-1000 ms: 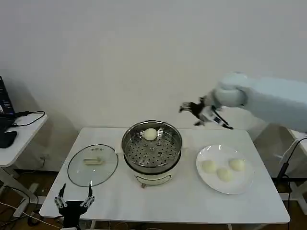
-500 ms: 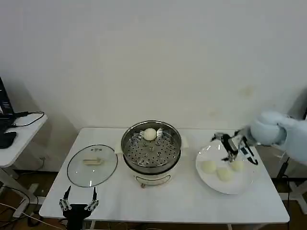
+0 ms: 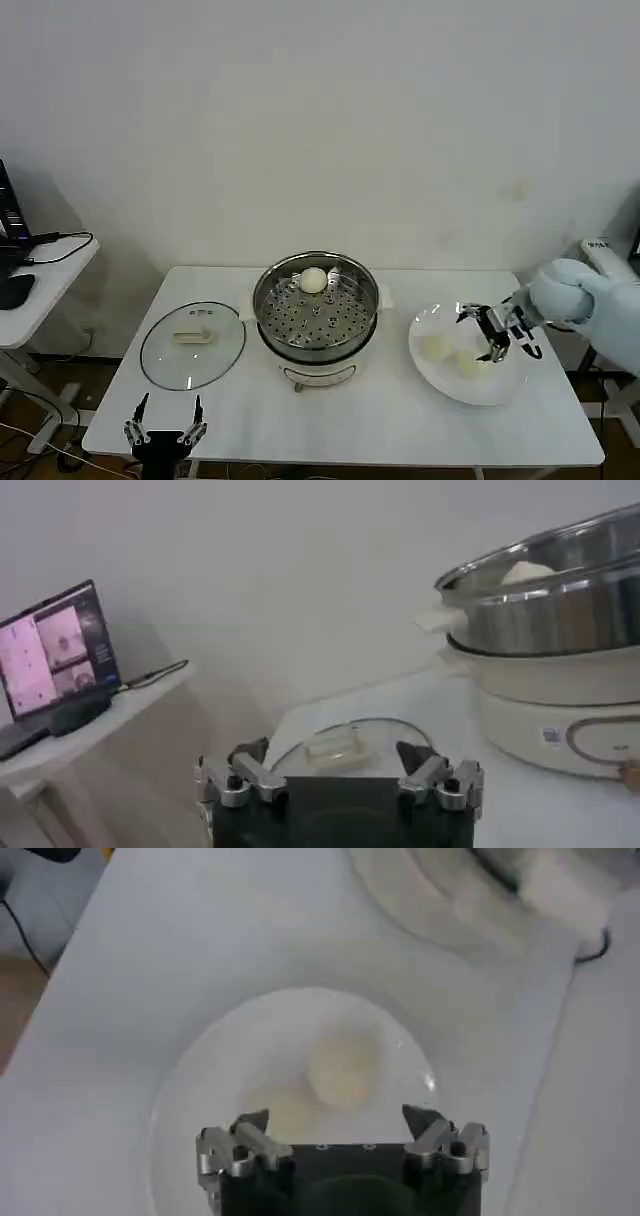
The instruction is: Take steamed baozi put them in steamer then cover it.
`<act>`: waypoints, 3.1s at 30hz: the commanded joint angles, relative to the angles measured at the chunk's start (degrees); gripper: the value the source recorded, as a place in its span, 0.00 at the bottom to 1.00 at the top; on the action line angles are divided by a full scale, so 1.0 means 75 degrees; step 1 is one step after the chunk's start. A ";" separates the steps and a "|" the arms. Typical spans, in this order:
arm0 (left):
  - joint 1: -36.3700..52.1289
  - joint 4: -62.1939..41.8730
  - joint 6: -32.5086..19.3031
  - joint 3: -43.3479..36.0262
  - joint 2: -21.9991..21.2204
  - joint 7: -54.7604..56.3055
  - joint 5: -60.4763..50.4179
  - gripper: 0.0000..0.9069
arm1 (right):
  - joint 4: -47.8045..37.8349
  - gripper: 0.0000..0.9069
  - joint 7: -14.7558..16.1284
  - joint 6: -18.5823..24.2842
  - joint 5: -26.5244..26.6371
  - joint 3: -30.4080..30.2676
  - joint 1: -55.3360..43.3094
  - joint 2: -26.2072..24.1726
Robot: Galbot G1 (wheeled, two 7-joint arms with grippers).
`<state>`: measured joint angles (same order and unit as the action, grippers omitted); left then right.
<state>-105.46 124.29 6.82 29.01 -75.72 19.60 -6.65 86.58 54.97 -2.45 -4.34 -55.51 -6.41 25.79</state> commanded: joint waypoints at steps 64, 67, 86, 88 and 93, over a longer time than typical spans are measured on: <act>-0.0057 0.0006 0.0024 0.0125 -0.0074 -0.0012 0.0033 1.00 | -0.1859 0.57 -0.0213 -0.1380 -0.0060 0.0574 0.0780 0.1920; -0.0068 0.0036 0.0034 0.0108 -0.0071 -0.0013 0.0032 1.00 | -0.1489 0.58 -0.0234 -0.1447 0.0100 0.0543 0.0567 0.1568; 0.0130 0.0062 0.0148 0.0008 0.0125 -0.0072 0.0118 1.00 | -0.0029 0.59 -0.0337 -0.2084 0.2558 -0.2246 -0.4440 0.1530; 0.0194 0.0036 0.0148 0.0023 0.0164 -0.0071 0.0145 1.00 | -0.0011 0.59 -0.0399 -0.2258 0.2956 -0.2446 -0.4808 0.1974; 0.0388 -0.0085 0.0182 0.0119 0.0328 -0.0057 0.0274 1.00 | -0.0045 0.59 -0.0653 -0.2796 0.3914 -0.2734 -0.5227 0.3125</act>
<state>-103.63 124.00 8.14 29.75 -73.94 19.13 -4.96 84.50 51.48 -18.88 12.97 -68.63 -32.04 39.27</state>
